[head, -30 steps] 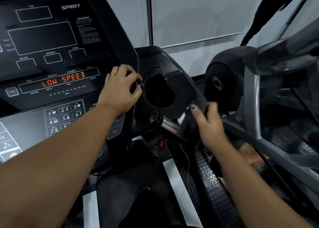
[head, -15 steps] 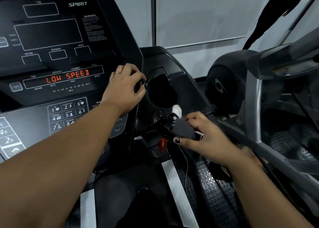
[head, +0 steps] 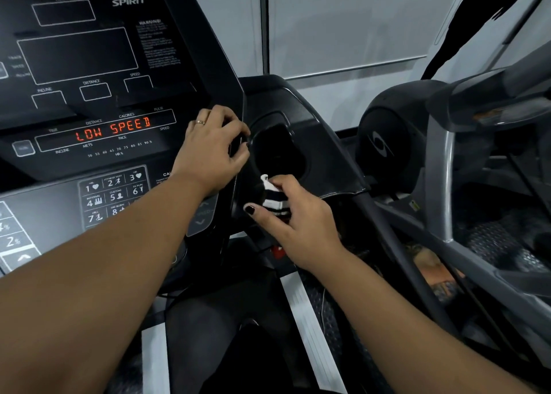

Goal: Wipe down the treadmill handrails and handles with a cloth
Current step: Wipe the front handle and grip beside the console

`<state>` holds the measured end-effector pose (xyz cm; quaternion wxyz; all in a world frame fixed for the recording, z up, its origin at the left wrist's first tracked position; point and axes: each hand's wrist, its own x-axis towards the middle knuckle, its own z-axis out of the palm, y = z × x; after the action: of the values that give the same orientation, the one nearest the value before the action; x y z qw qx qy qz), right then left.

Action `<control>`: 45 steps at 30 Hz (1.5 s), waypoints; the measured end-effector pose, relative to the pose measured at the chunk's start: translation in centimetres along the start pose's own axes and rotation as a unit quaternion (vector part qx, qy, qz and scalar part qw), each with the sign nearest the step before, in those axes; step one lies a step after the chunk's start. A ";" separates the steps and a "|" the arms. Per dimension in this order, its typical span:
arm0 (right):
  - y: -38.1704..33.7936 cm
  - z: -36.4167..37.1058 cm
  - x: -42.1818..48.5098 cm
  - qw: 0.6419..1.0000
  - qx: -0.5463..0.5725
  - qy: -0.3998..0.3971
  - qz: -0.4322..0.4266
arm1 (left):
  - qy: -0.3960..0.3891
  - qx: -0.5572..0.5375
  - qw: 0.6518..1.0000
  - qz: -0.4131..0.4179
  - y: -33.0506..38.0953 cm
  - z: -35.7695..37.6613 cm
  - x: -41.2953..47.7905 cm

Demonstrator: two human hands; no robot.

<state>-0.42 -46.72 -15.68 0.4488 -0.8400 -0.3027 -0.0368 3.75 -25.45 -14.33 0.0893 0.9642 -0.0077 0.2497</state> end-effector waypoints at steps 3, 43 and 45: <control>2.0 0.3 -0.6 0.999 -0.013 0.016 -0.026 | 0.000 0.003 1.000 -0.001 0.0 0.0 0.0; 12.8 -1.3 -1.3 0.952 0.174 -0.046 0.249 | -0.005 -0.003 1.000 -0.009 0.2 -0.2 -0.1; 12.0 -1.8 -0.8 0.950 0.161 -0.065 0.259 | -0.006 -0.005 1.000 -0.009 0.2 -0.2 -0.1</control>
<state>5.81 -53.53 -23.68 0.5517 -0.8066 -0.1047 0.1846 3.56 -25.62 -14.11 0.0968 0.9652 -0.0006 0.2427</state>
